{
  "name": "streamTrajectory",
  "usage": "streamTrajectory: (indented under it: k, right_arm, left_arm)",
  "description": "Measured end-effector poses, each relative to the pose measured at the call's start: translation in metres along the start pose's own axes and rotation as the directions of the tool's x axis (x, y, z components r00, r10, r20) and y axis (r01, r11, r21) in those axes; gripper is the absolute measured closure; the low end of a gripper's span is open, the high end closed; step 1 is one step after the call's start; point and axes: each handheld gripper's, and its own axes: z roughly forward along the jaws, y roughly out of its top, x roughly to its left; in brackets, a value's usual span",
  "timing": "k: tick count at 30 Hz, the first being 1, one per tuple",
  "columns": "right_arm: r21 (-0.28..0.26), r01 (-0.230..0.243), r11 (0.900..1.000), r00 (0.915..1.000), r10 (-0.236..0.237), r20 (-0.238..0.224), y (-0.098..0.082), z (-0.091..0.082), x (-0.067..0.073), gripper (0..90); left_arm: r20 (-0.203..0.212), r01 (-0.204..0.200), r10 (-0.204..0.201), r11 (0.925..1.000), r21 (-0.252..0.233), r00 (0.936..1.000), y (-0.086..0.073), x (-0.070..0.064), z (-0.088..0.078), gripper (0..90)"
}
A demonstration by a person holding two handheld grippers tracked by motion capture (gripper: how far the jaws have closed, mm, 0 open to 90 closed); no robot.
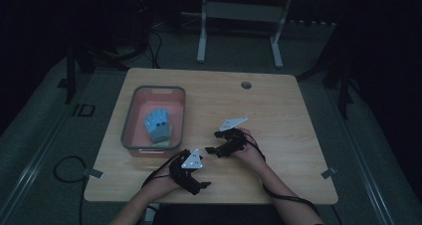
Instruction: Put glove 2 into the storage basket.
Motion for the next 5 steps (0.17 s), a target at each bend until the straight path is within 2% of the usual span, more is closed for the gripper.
streamTrajectory:
  k: [5]
  right_arm:
    - [0.000, -0.004, 1.000, 1.0000, 0.004, 0.005, -0.0003, -0.0001, -0.0006, 17.9]
  left_arm:
    - [0.003, 0.003, -0.003, 1.0000, 0.001, 1.0000, -0.0011, 0.0005, -0.0001, 8.4]
